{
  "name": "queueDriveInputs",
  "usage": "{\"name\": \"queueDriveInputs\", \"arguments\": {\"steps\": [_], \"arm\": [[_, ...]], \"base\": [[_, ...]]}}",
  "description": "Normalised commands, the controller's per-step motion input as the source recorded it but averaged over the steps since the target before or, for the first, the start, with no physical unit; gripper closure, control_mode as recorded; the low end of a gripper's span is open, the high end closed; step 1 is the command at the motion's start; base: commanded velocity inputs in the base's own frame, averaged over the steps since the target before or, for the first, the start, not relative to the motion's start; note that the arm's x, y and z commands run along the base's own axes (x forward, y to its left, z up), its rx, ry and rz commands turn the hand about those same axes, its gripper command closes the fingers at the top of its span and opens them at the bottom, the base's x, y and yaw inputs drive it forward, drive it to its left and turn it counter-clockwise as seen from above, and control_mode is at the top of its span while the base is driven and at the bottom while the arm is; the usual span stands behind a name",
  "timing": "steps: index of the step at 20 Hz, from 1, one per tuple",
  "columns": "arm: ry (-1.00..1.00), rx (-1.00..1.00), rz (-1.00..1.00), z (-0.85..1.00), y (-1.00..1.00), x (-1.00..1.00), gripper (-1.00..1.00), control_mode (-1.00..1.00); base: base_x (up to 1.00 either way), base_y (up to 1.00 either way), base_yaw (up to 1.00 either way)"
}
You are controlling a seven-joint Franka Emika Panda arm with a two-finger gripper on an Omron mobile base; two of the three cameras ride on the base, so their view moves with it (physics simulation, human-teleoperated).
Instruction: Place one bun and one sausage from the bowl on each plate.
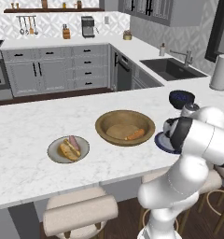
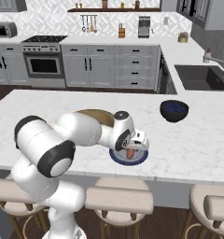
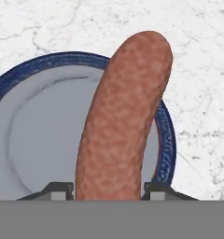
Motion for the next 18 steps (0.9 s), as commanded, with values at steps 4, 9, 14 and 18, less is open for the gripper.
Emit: {"name": "queueDriveInputs", "arguments": {"steps": [4,9,14,18], "arm": [[0.0,-0.08,0.0,-0.41,0.0,0.52,-1.0,-1.0],[0.0,0.01,0.0,0.07,-0.02,0.1,-1.0,-1.0],[-0.06,0.01,0.0,0.84,0.0,-0.29,-1.0,-1.0],[-0.2,0.0,-0.02,1.0,0.43,-0.33,-1.0,-1.0]], "base": [[0.0,0.0,0.0],[0.0,0.0,0.0],[0.0,0.0,0.0],[0.0,0.0,0.0]]}}
